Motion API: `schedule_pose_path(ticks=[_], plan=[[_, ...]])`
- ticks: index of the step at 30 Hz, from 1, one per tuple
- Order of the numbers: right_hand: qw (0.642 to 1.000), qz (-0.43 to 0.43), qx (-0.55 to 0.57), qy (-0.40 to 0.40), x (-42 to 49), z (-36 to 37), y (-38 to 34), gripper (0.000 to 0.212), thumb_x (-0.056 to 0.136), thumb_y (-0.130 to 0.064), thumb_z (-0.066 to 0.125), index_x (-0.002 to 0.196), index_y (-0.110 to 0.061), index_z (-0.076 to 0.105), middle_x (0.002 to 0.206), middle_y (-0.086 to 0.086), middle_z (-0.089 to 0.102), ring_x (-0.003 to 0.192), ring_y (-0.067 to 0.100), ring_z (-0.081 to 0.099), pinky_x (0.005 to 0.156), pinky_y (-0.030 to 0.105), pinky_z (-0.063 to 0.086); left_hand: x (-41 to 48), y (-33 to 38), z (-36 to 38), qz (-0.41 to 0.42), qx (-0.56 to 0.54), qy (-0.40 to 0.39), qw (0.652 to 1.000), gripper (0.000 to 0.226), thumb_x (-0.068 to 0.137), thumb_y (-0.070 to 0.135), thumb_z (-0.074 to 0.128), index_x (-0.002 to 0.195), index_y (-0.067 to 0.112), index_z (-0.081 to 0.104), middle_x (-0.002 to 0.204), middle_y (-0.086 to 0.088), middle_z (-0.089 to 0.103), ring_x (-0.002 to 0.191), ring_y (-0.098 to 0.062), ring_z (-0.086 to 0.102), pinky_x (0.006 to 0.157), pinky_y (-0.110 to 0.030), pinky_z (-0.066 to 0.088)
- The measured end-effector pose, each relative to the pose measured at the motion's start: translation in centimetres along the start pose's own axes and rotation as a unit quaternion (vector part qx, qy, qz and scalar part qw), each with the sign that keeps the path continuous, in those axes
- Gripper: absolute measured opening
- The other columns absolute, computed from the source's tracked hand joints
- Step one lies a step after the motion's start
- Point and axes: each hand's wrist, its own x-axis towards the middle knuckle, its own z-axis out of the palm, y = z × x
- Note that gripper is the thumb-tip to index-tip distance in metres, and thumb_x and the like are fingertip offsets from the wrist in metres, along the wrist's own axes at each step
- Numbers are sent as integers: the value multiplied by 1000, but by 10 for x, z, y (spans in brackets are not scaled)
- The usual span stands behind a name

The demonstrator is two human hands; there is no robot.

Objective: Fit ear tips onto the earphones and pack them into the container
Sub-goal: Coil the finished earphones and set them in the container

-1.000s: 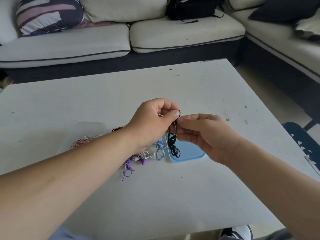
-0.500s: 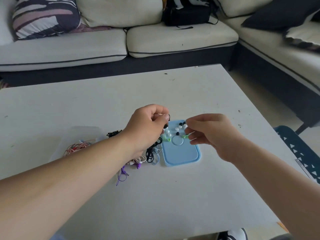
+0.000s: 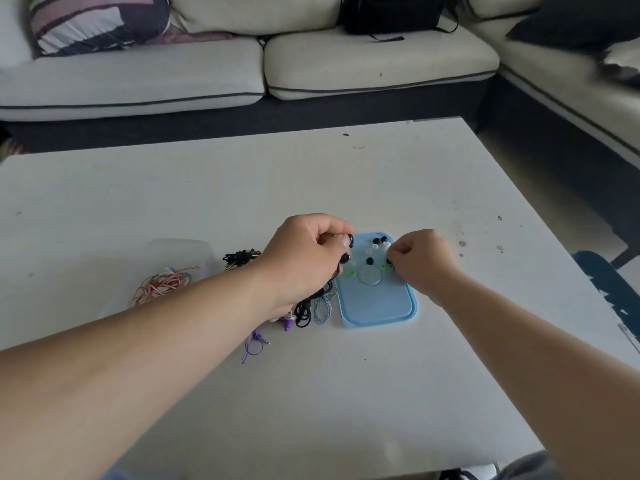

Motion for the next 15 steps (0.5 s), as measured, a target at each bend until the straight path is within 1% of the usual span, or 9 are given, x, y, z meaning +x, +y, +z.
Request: schedule_pose_path(ticks=[2, 5, 8, 9, 10, 12, 13, 14, 15], plan=[[999, -15, -42, -13, 5, 3, 1, 23, 86, -2, 56, 66, -8, 65, 64, 7, 57, 56, 22, 45, 49, 23, 34, 1, -1, -3, -1, -3, 1, 1000, 19, 102, 17, 60, 107, 26, 75, 98, -3, 76, 60, -4, 66, 57, -17, 50], [994, -28, -98, -31, 9, 4, -3, 23, 85, 1, 56, 66, -7, 67, 64, 5, 57, 55, 21, 46, 47, 22, 35, 2, -1, -6, -6, -9, 4, 1000, 19, 102, 16, 60, 107, 26, 75, 100, -5, 76, 58, -3, 66, 55, -15, 48], [990, -39, -130, -41, 8, 5, -3, 39, 85, 4, 52, 52, -17, 50, 55, 1, 46, 48, 19, 41, 45, 21, 32, 2, 0, -6, -5, -18, 0, 1000, 19, 102, 14, 60, 108, 24, 75, 101, -8, 76, 58, -5, 67, 55, -15, 48], [990, -43, -129, -39, 9, 5, -2, 37, 84, 4, 51, 52, -16, 50, 56, 1, 46, 49, 21, 42, 47, 22, 33, 1, 1, -6, -4, -23, -4, 1000, 20, 102, 13, 60, 108, 24, 75, 101, -9, 76, 58, -6, 66, 56, -17, 49], [991, -47, -125, -32, 7, 4, -2, 30, 83, 2, 51, 57, -11, 55, 58, 2, 49, 52, 23, 44, 49, 22, 35, 0, 2, -7, -3, -25, -10, 1000, 21, 102, 13, 60, 109, 25, 75, 101, -9, 75, 58, -7, 65, 57, -20, 50], [994, -66, -89, -8, 2, -4, -8, 18, 85, -1, 55, 72, -4, 67, 63, 4, 58, 56, 24, 49, 49, 22, 37, -3, 5, -9, -5, -34, -20, 999, 23, 102, 13, 60, 110, 27, 76, 97, -6, 75, 59, -9, 63, 58, -22, 49], [995, -79, -55, 3, -3, -9, -15, 17, 87, -3, 58, 77, -6, 72, 65, 4, 64, 55, 23, 54, 48, 21, 39, -5, 6, -11, -7, -42, -23, 999, 22, 102, 12, 60, 110, 26, 76, 94, -5, 75, 59, -10, 63, 56, -22, 48], [996, -88, 0, 7, -10, -13, -24, 15, 88, -4, 62, 80, -9, 75, 66, 5, 69, 56, 22, 62, 49, 21, 45, -6, 7, -14, -7, -50, -20, 999, 22, 102, 11, 60, 109, 25, 76, 92, -5, 74, 60, -11, 63, 55, -21, 47], [993, -89, 78, -1, -19, -18, -34, 12, 89, -4, 67, 83, -10, 76, 69, 7, 73, 59, 23, 69, 53, 23, 53, -6, 8, -16, -7, -56, -16, 998, 21, 102, 11, 60, 108, 23, 76, 91, -5, 74, 60, -11, 63, 55, -21, 47]])
